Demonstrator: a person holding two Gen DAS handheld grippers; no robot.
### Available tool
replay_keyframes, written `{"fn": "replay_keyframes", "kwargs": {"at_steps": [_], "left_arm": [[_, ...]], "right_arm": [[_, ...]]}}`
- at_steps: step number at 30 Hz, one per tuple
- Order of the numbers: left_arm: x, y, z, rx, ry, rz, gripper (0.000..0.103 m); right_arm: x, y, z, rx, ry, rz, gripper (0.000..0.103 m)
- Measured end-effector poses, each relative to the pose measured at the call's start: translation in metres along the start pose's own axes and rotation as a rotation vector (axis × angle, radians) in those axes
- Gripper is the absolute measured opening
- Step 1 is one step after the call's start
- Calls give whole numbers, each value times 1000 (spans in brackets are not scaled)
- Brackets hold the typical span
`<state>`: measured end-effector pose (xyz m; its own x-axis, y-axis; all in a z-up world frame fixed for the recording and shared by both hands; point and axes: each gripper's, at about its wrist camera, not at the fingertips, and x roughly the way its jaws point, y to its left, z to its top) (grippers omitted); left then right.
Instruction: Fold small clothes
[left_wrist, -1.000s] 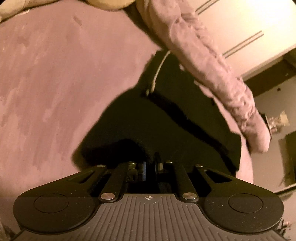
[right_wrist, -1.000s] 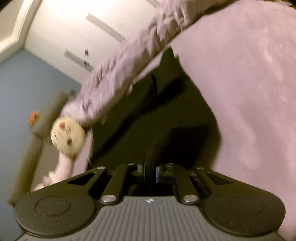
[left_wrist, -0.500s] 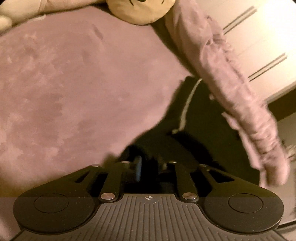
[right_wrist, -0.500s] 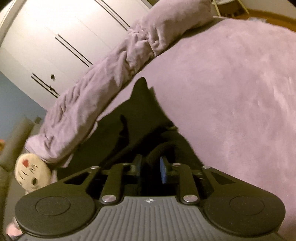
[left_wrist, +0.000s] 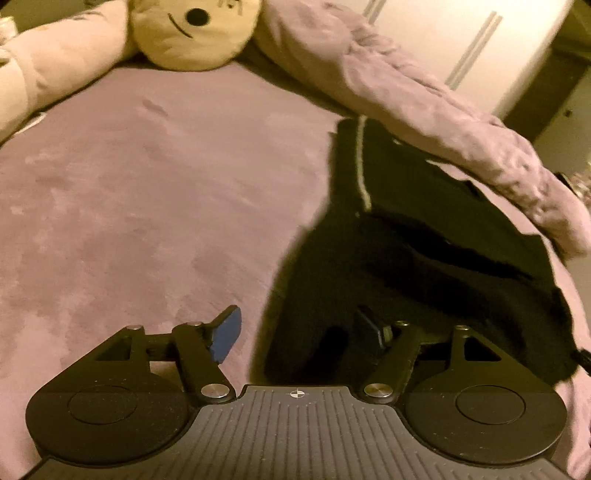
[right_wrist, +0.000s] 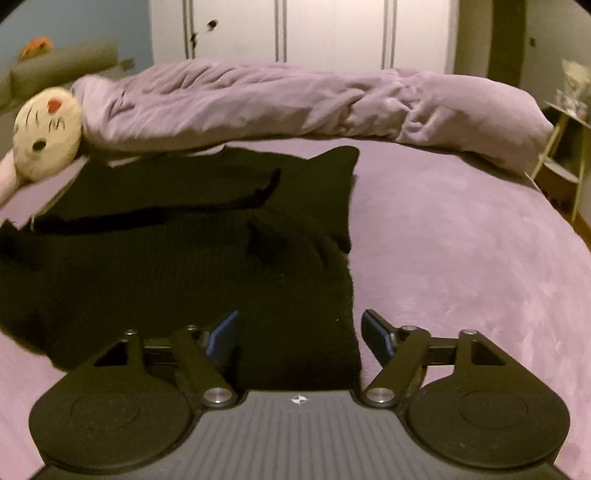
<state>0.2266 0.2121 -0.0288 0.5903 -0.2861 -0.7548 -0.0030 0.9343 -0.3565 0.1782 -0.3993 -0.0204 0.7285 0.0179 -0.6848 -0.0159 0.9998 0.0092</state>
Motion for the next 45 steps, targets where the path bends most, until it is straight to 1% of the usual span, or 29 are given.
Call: {"fn": "replay_keyframes", "kwargs": {"at_steps": [1,2,4,5,8,12,15,17,18,19,20,21,22,23,25,28,29,30,32,34,35,36,37,38,39,40,41,43,45], "left_arm": [[-1,-1,-2,25,9,-22,75],[-2,-3,-3,53,7,-17,76],[0,-9,-1,92,-2,22,76],[2,-11,2,97,-4,18,76],[17,-19,13,80,1,-4,76],[48,-29,20,54,47,-18,74],[60,-36,20,52,49,7,73],[62,-37,20,42,43,6,70],[62,-36,21,41,40,6,62],[62,-36,21,41,40,8,53],[62,-35,22,42,42,14,47],[62,-34,23,48,44,24,36],[61,-32,23,54,46,31,26],[60,-30,24,57,46,31,23],[55,-27,24,59,34,10,20],[43,-31,22,103,-10,-5,18],[38,-33,21,119,-28,-6,13],[34,-35,21,132,-43,-13,10],[22,-43,17,188,-94,-40,10],[16,-52,13,254,-120,-68,11],[19,-56,13,283,-105,-69,12],[23,-59,13,297,-88,-47,15],[29,-60,14,301,-71,-21,15],[35,-58,16,282,-54,-14,15],[41,-55,19,249,-37,-27,19],[46,-52,22,210,-22,-44,25],[50,-50,24,186,-18,-49,27],[58,-50,27,167,-8,-58,36],[67,-52,28,157,5,-58,35]], "right_arm": [[2,0,-1,-6,0,1,75],[4,0,-2,-1,2,4,75],[7,-4,-2,28,4,11,75],[10,-5,0,41,1,13,75],[21,-5,7,62,-8,12,75],[36,-5,18,62,-14,12,75],[48,-3,26,45,-15,8,74],[53,-2,32,41,-20,20,72],[55,-1,34,38,-22,29,67],[58,1,36,30,-21,35,57],[60,4,37,19,-19,41,45],[63,5,38,9,-14,47,19],[64,7,39,12,-4,63,13],[64,7,39,27,-3,78,12],[61,10,39,26,-18,98,12],[56,16,37,3,-25,123,12],[54,17,36,-1,-28,132,12],[53,17,36,-6,-29,140,12],[50,19,35,-23,-38,151,12],[51,19,35,-35,-33,138,12],[53,19,35,-34,-29,123,12],[56,19,35,-30,-20,107,14],[58,18,35,-20,-10,96,17],[60,17,35,-8,-6,92,17],[63,16,35,2,-3,91,19],[64,17,35,7,1,90,21],[66,17,35,6,3,87,22],[70,18,36,-5,12,84,23],[73,19,38,-7,13,84,23]]}}
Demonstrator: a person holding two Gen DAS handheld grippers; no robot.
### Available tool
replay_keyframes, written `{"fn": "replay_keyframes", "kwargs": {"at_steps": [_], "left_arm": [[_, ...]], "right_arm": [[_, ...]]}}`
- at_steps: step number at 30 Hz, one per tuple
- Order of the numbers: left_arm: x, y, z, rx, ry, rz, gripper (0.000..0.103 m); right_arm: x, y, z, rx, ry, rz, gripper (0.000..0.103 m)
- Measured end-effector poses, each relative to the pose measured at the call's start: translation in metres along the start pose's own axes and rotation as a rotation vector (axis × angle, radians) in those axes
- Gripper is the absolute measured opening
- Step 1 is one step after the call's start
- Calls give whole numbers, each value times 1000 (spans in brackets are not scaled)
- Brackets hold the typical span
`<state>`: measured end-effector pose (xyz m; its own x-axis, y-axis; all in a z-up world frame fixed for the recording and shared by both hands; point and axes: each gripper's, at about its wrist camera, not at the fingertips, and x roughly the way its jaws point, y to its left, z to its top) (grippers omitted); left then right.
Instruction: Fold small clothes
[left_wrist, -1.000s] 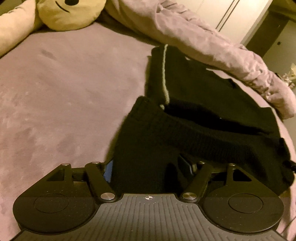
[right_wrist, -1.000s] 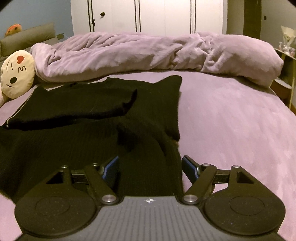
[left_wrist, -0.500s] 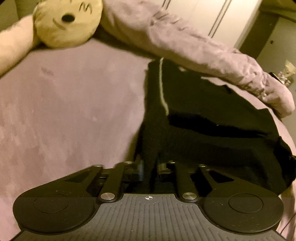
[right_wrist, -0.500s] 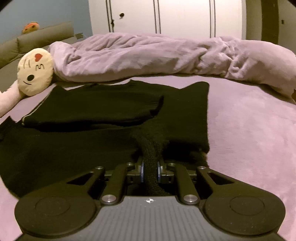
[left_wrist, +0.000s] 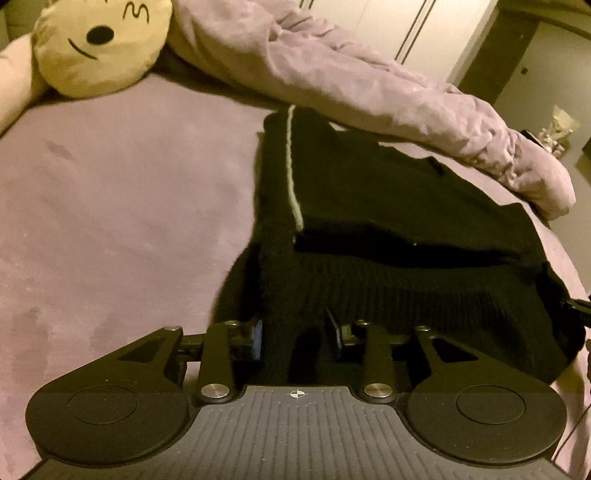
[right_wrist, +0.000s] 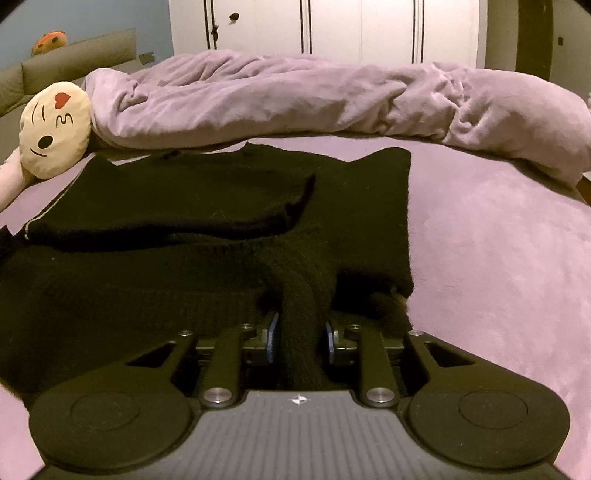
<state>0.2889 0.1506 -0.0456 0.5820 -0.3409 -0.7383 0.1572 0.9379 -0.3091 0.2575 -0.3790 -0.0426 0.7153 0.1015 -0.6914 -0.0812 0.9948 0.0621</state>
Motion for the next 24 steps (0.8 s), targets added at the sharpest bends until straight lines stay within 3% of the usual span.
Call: {"fn": "replay_keyframes", "kwargs": {"at_steps": [2,3,4,6,10,16,24], "left_arm": [[7,-1,2,-8,7,19,25],[8,-2,3,-11,5,29,11],[8,-3,3,-17,-5,38,11],[1,-5,4,-24,-32,39,10],[-26,-14,12,-6,-117,-21,10],[-58,-19,56,-45,-264,-85,10],[-35,-27,121,-49,-370,-41,10]], "right_arm": [[2,0,2,4,-5,0,23],[2,0,3,5,-9,7,21],[1,1,4,7,-13,17,14],[-3,3,4,-6,-23,16,12],[-25,7,10,-40,-84,60,10],[-50,-3,41,28,-200,116,10],[-33,-25,90,98,-318,-3,10]]}}
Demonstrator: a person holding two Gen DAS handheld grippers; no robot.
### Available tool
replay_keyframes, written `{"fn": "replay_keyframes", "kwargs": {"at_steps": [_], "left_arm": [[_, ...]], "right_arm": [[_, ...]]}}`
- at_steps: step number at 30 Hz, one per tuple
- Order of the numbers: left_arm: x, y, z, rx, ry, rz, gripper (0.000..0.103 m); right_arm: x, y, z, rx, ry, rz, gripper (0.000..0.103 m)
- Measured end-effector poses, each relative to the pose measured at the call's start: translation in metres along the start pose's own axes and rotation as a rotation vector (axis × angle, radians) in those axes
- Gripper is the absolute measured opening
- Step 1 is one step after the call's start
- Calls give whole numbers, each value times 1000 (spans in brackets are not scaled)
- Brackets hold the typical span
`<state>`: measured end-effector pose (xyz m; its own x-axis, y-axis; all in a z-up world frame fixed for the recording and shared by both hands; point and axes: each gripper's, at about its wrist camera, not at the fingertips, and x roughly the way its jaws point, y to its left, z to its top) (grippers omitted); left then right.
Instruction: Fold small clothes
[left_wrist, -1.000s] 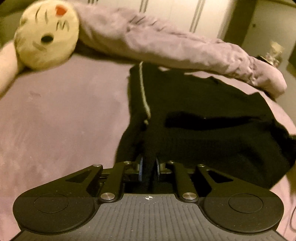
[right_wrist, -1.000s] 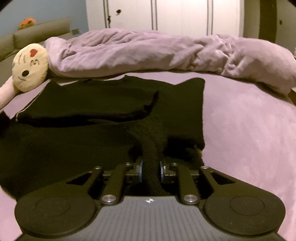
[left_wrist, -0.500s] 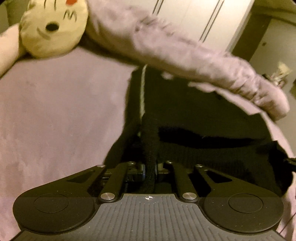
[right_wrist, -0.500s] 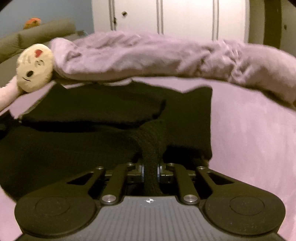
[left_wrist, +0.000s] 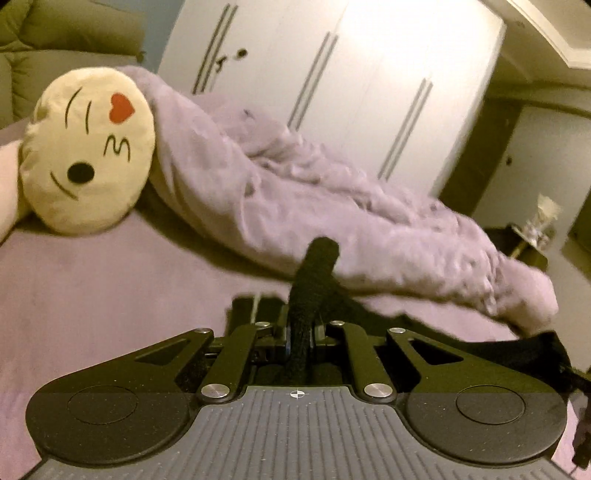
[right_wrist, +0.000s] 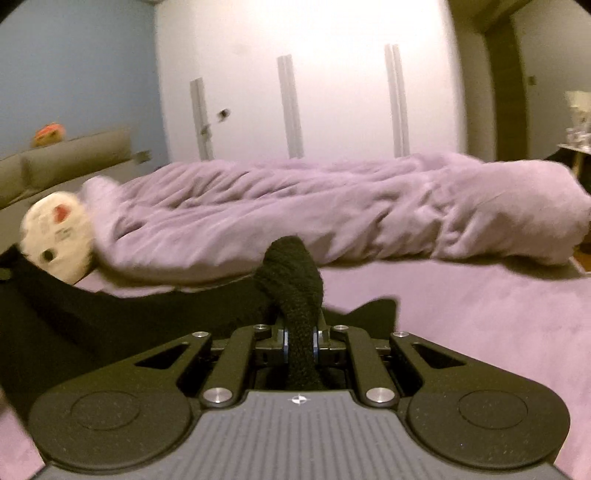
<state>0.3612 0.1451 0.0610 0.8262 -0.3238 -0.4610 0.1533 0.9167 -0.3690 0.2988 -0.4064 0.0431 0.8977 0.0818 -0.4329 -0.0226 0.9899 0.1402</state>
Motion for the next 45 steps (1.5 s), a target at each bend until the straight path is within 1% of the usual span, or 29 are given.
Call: {"fn": "replay_keyframes", "kwargs": {"at_steps": [2,5,9,12,14,15,16,17,18,19,20,21,23,24,26,28,30,35,37,42,45], "left_arm": [[18,3,11,-22,-26,35,10],[51,7,18,-26,-25,90,10],[92,7,7,5,19,175,10],[113,7,-5,33,41,222,11],[124,8,-14,48,75,257,12],[128,8,-18,59,88,268,15],[131,9,-23,63,105,301,21],[131,11,-26,55,116,338,27],[130,15,-30,37,123,368,47],[126,20,-33,14,127,376,61],[121,25,-35,-10,123,374,61],[115,29,-38,-34,125,380,61],[106,32,-44,-40,158,407,62],[104,31,-46,-32,175,422,63],[96,28,-54,-5,203,417,65],[88,22,-61,35,230,424,66],[82,17,-66,63,250,422,66],[73,5,-71,93,267,415,67],[72,1,-72,103,267,406,69],[78,-5,-76,140,275,408,71],[86,-2,-75,133,277,407,71]], "right_arm": [[16,-9,9,14,-11,-56,9],[45,-23,17,50,-13,-114,9],[80,-24,14,50,-1,-154,9],[106,-19,6,18,31,-194,9],[118,-17,-3,4,45,-218,9],[120,-17,-7,3,49,-230,10],[125,-16,-11,-2,57,-247,12],[127,-15,-15,-11,67,-264,16],[125,-12,-19,-23,77,-291,26],[123,-12,-22,-27,80,-315,31],[119,-12,-24,-23,76,-330,32],[112,-13,-27,-9,68,-344,35],[97,-12,-33,19,70,-333,38],[88,-10,-38,18,75,-314,39],[74,-3,-48,-10,83,-282,43],[60,5,-58,-45,91,-258,50],[52,10,-64,-62,104,-244,52],[50,14,-67,-52,161,-233,53],[51,16,-66,-61,174,-229,56],[53,18,-69,-72,179,-228,60],[56,17,-68,-83,172,-236,61]]}}
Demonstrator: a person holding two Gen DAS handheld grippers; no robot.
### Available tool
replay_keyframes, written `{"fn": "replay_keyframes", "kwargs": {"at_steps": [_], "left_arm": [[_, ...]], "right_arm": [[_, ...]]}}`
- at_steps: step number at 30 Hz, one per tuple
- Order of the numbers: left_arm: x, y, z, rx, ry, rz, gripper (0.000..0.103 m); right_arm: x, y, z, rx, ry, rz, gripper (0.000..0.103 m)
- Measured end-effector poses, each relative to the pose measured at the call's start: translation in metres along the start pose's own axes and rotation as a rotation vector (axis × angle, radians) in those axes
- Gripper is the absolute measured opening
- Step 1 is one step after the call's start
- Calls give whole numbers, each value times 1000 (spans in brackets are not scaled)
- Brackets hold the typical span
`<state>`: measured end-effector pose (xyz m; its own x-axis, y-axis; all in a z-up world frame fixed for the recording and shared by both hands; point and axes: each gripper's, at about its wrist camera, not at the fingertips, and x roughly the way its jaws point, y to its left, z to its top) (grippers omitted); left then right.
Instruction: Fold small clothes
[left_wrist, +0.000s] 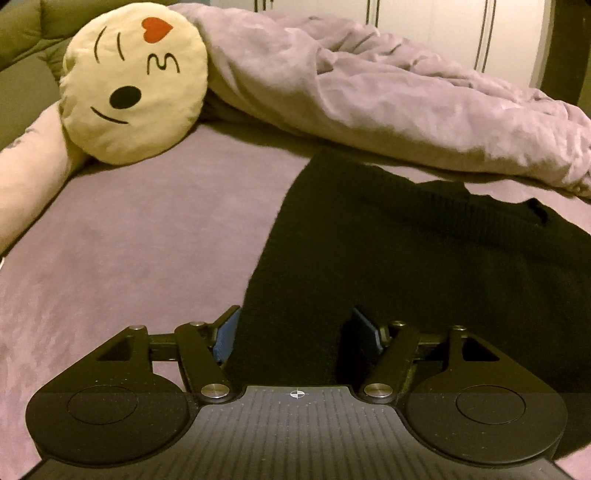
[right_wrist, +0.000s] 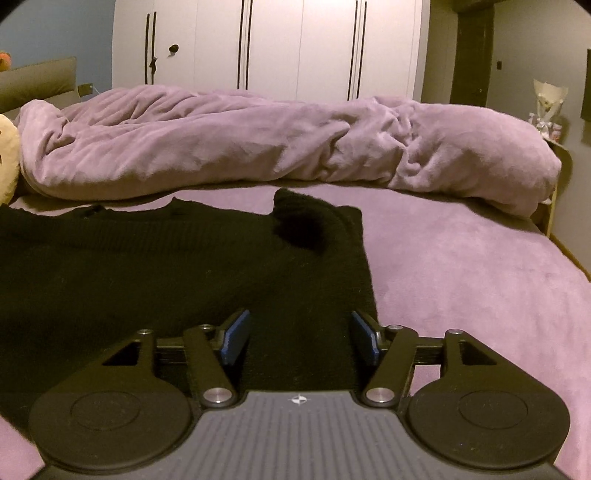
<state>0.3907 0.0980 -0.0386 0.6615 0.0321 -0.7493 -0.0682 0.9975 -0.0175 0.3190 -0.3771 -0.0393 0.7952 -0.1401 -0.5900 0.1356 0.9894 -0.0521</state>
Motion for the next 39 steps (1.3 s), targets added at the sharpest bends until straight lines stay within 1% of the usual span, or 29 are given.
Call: {"fn": "replay_keyframes", "kwargs": {"at_steps": [3,5,8,9,10,11,12,13,14,16,17,20,22,23,24,25,26,27,29,30,31,33,34,36,37,39], "left_arm": [[11,1,10,-11,-19,-25,71],[24,-1,16,-10,-37,-36,71],[46,-3,22,-44,-8,-57,71],[51,-3,24,-63,4,-75,70],[53,-3,26,-76,10,-90,64],[55,-4,28,-82,10,-99,61],[56,-6,29,-82,12,-110,55],[57,-8,31,-74,15,-116,48],[58,-11,33,-57,16,-117,46],[59,-15,36,-35,16,-116,38],[60,-16,37,-30,18,-113,37],[64,-17,41,-36,29,-118,37],[68,-17,44,-44,32,-116,48],[70,-17,46,-54,35,-114,49],[73,-18,48,-66,43,-118,49],[75,-19,50,-75,48,-116,49],[78,-21,51,-79,52,-113,46],[80,-23,53,-76,54,-105,42],[79,-25,57,-80,54,-93,34],[78,-24,58,-84,54,-93,28],[77,-23,60,-87,50,-94,25],[73,-21,64,-87,44,-92,23],[71,-20,67,-92,39,-87,19],[68,-15,74,-124,30,-82,15],[67,-12,78,-146,23,-84,11],[67,-7,84,-185,7,-84,9]], "right_arm": [[7,-7,9,21,-29,6,65],[18,-13,15,43,-44,5,65],[41,-17,22,72,-11,3,65],[46,-17,24,74,0,8,65],[51,-17,27,73,8,14,60],[54,-17,30,68,12,18,55],[56,-17,32,64,19,27,46],[58,-18,35,59,27,37,44],[60,-18,37,51,35,33,44],[62,-18,40,39,47,21,36],[63,-20,43,47,51,16,34],[72,-21,53,68,67,13,35],[80,-18,60,53,74,2,43],[85,-15,63,45,83,3,44],[89,-13,65,40,95,5,44],[93,-10,67,32,112,13,38],[96,-7,67,11,123,6,31],[96,-4,67,-18,127,-6,20],[91,-2,67,-56,116,-4,18],[87,-2,67,-63,106,-1,17],[82,-4,69,-67,95,1,16],[75,-7,73,-66,74,-2,15],[72,-9,76,-59,64,0,14],[68,-12,83,-47,37,-6,10],[66,-13,87,-41,20,-8,10],[66,-15,95,-16,-1,-9,10]]}}
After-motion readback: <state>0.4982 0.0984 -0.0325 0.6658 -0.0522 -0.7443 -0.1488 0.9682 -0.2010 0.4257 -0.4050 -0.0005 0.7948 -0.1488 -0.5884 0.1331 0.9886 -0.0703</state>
